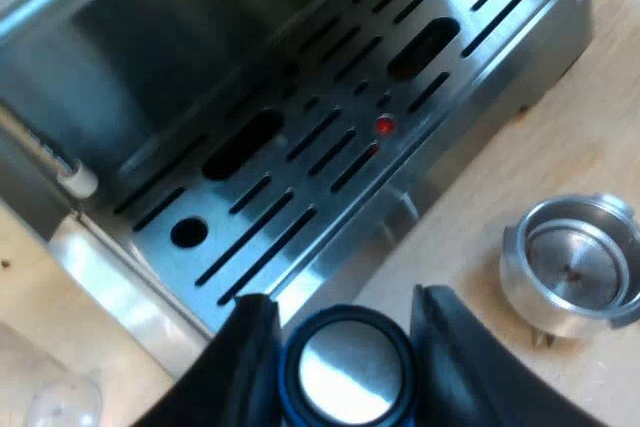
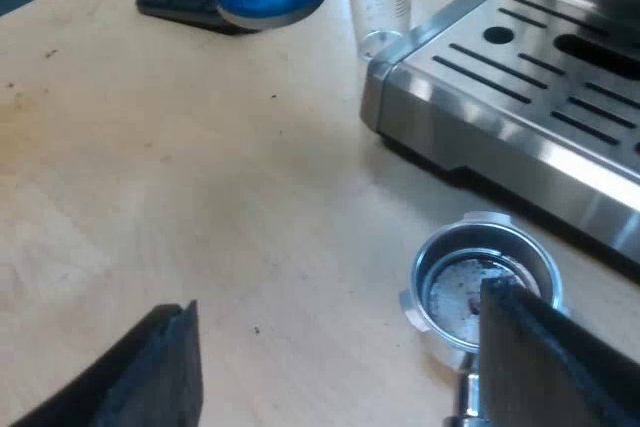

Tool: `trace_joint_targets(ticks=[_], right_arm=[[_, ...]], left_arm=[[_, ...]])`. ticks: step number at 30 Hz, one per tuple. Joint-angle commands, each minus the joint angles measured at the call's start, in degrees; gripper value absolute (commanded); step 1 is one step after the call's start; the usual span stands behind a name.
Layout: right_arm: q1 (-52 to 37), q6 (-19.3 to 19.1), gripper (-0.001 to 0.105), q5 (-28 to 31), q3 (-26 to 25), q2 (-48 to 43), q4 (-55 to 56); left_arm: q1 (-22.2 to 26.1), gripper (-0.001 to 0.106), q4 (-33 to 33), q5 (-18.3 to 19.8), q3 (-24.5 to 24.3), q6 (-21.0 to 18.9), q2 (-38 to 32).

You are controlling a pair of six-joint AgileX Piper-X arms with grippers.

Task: Grind coffee beans and then tamp

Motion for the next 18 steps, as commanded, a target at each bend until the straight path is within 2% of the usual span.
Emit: trace_joint_targets(ticks=[1,4,8,10,18], right_arm=[[0.1,-0.9,0.06,-0.9,0.0,0.0,-0.6],[0.1,-0.9,0.06,-0.9,0.0,0.0,-0.6],[0.1,-0.9,0.06,-0.9,0.0,0.0,-0.6],[0.1,-0.9,0.06,-0.9,0.0,0.0,-0.6],[0.1,-0.9,0.06,-2.3,0.0,0.0,-0.6]], left_arm=[[1.1,0.001,-0.1,0.4,0.9,0.0,-0.3],[3.0,0.001,-0.1,0.4,4.0,-0.2,-0.3],[3.6,0.001,-0.1,0.4,5.7,-0.2,-0.3],[3.7,0.001,-2.4,0.4,8.1,-0.2,-0.3],[3.7,0.001,-8.7,-0.5,12.4,-0.6,-0.4]])
